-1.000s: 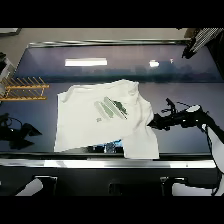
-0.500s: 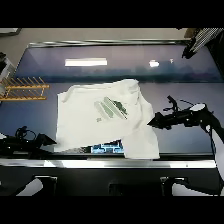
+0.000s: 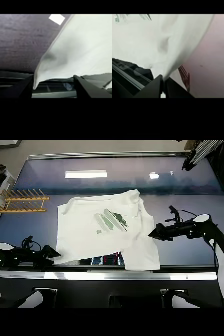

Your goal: Fold the clothes and pants, and hang the long-sleeved shirts on hangers.

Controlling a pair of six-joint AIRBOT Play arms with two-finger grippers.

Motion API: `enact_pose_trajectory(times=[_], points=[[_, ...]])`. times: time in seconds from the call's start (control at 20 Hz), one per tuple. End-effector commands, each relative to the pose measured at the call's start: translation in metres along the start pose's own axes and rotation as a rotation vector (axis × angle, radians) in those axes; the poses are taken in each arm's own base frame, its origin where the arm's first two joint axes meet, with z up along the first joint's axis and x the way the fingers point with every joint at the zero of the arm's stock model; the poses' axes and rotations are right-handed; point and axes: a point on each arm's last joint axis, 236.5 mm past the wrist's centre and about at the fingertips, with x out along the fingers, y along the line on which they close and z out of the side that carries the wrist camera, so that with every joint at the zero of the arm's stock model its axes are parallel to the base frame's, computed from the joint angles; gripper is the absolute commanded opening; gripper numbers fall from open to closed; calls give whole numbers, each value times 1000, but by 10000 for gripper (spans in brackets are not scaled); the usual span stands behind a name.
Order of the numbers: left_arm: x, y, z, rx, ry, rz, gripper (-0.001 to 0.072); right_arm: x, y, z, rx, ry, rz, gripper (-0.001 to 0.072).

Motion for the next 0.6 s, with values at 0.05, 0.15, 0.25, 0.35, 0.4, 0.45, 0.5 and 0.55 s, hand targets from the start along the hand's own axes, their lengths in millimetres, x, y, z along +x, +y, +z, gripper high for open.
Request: enact_pose_trajectory(times=[0.05, 0.15, 0.25, 0.35, 0.4, 0.45, 0.5, 0.55], points=[[1, -1, 2, 9, -8, 3, 344, -11, 13, -1, -25, -26, -2, 31], [1, -7, -3, 53, 10, -22, 134, -14, 18, -5, -28, -22, 4, 31], [1, -15, -5, 80, 19, -59, 13, -16, 22, -10, -35, -7, 12, 30], [-1, -25, -4, 97, 10, -95, 12, -19, 29, -11, -44, -11, 28, 30], [-4, -29, -1, 104, 0, -103, 12, -22, 36, -9, -63, -29, 43, 29], [-9, -33, 4, 116, -16, -106, 12, -26, 45, -5, -83, -61, 62, 29], [-17, -40, 10, 134, -41, -115, 11, -32, 56, 2, -103, -108, 83, 29], [-27, -50, 19, 145, -73, -126, 11, -40, 68, 11, -134, -162, 101, 29]])
